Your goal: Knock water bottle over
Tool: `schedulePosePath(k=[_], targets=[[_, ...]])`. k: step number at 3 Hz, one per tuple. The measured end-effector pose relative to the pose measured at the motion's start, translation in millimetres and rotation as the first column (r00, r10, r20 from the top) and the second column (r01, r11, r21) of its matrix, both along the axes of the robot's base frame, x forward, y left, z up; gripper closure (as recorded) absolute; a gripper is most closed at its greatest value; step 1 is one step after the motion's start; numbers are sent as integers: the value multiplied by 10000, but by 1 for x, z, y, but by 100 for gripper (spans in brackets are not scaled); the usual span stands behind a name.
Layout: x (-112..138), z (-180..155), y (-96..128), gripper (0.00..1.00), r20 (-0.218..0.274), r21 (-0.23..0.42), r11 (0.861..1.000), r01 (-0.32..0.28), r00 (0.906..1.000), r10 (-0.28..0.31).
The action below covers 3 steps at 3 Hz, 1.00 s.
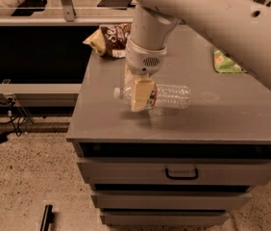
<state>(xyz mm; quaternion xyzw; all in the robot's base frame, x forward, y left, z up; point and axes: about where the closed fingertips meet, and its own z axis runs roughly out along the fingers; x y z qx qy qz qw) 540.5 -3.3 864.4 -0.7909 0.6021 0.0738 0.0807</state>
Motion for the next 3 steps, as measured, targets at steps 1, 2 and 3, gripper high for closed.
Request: schedulePosePath(k=[1,2,3], targets=[[1,0,2,4,64,43,10000,2,10000,-2],[2,0,3,0,101,67,10000,3,9999,-3],[3,1,-2,0,132,112,9999,120,9998,-122]])
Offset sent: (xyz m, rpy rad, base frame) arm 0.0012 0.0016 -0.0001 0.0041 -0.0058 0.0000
